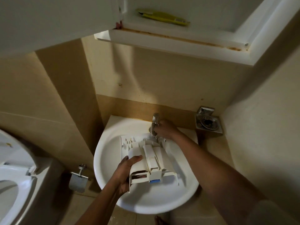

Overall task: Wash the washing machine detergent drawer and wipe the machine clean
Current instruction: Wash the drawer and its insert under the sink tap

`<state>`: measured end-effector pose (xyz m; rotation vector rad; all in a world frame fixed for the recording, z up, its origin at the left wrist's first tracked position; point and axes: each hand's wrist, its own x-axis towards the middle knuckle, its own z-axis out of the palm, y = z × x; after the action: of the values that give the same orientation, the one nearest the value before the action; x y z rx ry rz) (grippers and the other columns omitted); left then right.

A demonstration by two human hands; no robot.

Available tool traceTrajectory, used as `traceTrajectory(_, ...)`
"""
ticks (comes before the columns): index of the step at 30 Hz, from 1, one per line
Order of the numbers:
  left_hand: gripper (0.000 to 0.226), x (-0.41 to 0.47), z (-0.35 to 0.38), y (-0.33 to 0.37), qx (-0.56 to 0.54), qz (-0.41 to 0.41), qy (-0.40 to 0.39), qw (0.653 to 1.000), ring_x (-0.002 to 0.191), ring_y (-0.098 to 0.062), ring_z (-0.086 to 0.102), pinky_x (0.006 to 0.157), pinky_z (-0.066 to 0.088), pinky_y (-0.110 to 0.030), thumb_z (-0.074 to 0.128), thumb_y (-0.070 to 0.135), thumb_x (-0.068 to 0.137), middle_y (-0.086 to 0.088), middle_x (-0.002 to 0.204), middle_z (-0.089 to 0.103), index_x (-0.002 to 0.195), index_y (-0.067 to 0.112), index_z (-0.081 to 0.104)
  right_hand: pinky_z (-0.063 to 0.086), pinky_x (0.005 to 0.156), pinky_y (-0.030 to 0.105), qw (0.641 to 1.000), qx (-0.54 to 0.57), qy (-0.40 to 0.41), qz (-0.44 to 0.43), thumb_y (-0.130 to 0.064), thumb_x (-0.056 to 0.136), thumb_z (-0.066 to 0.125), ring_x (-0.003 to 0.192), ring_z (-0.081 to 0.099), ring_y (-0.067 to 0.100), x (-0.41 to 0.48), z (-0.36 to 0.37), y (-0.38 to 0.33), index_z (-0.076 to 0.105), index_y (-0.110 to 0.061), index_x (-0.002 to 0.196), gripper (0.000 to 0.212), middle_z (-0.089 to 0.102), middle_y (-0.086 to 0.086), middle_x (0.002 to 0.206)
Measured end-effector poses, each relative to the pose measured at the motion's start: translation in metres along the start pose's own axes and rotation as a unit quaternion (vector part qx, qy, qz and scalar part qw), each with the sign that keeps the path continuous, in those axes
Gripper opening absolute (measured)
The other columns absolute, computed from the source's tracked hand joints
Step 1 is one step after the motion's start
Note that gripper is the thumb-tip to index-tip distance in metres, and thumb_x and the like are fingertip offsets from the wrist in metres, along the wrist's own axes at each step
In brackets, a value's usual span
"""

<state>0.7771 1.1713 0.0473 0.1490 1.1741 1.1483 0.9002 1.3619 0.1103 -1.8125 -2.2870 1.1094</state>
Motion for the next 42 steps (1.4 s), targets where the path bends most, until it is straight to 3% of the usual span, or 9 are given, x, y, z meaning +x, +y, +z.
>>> traceTrajectory(4, 0.058, 0.0, -0.007, 0.001, -0.011, -0.015, -0.022, 1.0, 0.102, -0.046, 0.068, 0.09, 0.055, -0.06, 0.076, 0.02, 0.079, -0.03, 0.12, 0.067, 0.132, 0.007, 0.059, 0.052, 0.081, 0.034, 0.989, 0.082, 0.039, 0.114, -0.05, 0.088, 0.057, 0.105, 0.061, 0.026, -0.055, 0.002, 0.05, 0.056, -0.015, 0.131, 0.055, 0.062, 0.007, 0.128)
traceTrajectory(7, 0.056, -0.006, -0.008, -0.002, -0.04, -0.051, -0.039, 0.997, 0.108, -0.047, 0.064, 0.09, 0.056, -0.058, 0.075, 0.019, 0.084, -0.033, 0.127, 0.063, 0.135, 0.002, 0.057, 0.06, 0.078, 0.047, 0.924, 0.278, -0.106, 0.241, -0.067, 0.081, 0.064, 0.091, 0.069, 0.033, -0.1, 0.033, 0.074, 0.062, -0.01, 0.12, 0.069, 0.069, 0.015, 0.113)
traceTrajectory(12, 0.057, -0.017, -0.008, -0.017, -0.03, -0.096, -0.101, 0.99, 0.108, -0.044, 0.061, 0.105, 0.043, -0.061, 0.074, 0.028, 0.084, -0.029, 0.127, 0.061, 0.13, -0.004, 0.063, 0.058, 0.083, 0.057, 0.831, 0.509, -0.074, 0.212, -0.033, 0.084, 0.076, 0.095, 0.072, 0.039, -0.136, 0.044, 0.067, 0.067, -0.005, 0.118, 0.046, 0.073, 0.022, 0.105)
traceTrajectory(16, 0.043, -0.023, -0.004, -0.016, 0.001, -0.101, -0.122, 0.987, 0.086, -0.035, 0.066, 0.08, 0.055, -0.048, 0.063, 0.037, 0.087, -0.024, 0.104, 0.065, 0.11, 0.003, 0.076, 0.061, 0.069, 0.054, 0.854, 0.479, -0.025, 0.203, -0.022, 0.087, 0.074, 0.085, 0.074, 0.037, -0.153, 0.024, 0.046, 0.066, -0.003, 0.116, 0.036, 0.075, 0.021, 0.098)
traceTrajectory(19, 0.047, -0.028, 0.005, -0.014, 0.016, -0.104, -0.138, 0.985, 0.086, -0.033, 0.067, 0.074, 0.053, -0.043, 0.058, 0.038, 0.096, -0.023, 0.11, 0.064, 0.125, 0.002, 0.068, 0.06, 0.066, 0.056, 0.889, 0.418, 0.05, 0.182, -0.022, 0.084, 0.076, 0.083, 0.073, 0.035, -0.157, 0.012, 0.026, 0.063, -0.009, 0.117, 0.039, 0.074, 0.016, 0.099)
traceTrajectory(24, 0.032, -0.033, 0.023, -0.016, 0.146, -0.072, -0.145, 0.976, 0.096, -0.031, 0.067, 0.091, 0.054, -0.044, 0.055, 0.027, 0.098, -0.017, 0.117, 0.073, 0.115, 0.009, 0.075, 0.058, 0.074, 0.036, 0.98, 0.082, 0.122, 0.134, -0.042, 0.073, 0.075, 0.098, 0.064, 0.027, -0.16, 0.006, -0.019, 0.048, -0.007, 0.127, 0.07, 0.063, 0.009, 0.113)
traceTrajectory(29, 0.032, -0.042, 0.033, 0.002, 0.158, -0.004, -0.107, 0.982, 0.084, -0.029, 0.066, 0.073, 0.054, -0.036, 0.051, 0.027, 0.099, -0.013, 0.097, 0.075, 0.109, 0.005, 0.073, 0.042, 0.068, 0.029, 0.979, -0.117, 0.146, 0.076, -0.037, 0.079, 0.074, 0.107, 0.062, 0.029, -0.168, 0.019, -0.067, 0.047, -0.005, 0.126, 0.062, 0.06, 0.011, 0.122)
traceTrajectory(34, 0.068, -0.046, 0.032, 0.028, 0.038, -0.057, -0.157, 0.985, 0.108, -0.035, 0.069, 0.091, 0.056, -0.053, 0.046, 0.069, 0.093, -0.019, 0.108, 0.074, 0.121, 0.012, 0.069, 0.048, 0.085, 0.033, 0.953, -0.273, 0.126, 0.032, -0.025, 0.087, 0.068, 0.116, 0.06, 0.028, -0.184, 0.04, -0.106, 0.052, -0.008, 0.129, 0.048, 0.06, 0.009, 0.125)
traceTrajectory(42, 0.029, -0.046, 0.006, 0.032, -0.015, -0.053, -0.168, 0.984, 0.069, -0.023, 0.071, 0.068, 0.058, -0.04, 0.036, 0.019, 0.107, -0.004, 0.073, 0.075, 0.102, 0.018, 0.064, 0.049, 0.062, 0.035, 0.994, -0.102, 0.021, -0.035, -0.048, 0.077, 0.068, 0.086, 0.066, 0.027, -0.218, 0.052, -0.104, 0.069, -0.01, 0.088, 0.04, 0.064, 0.006, 0.081)
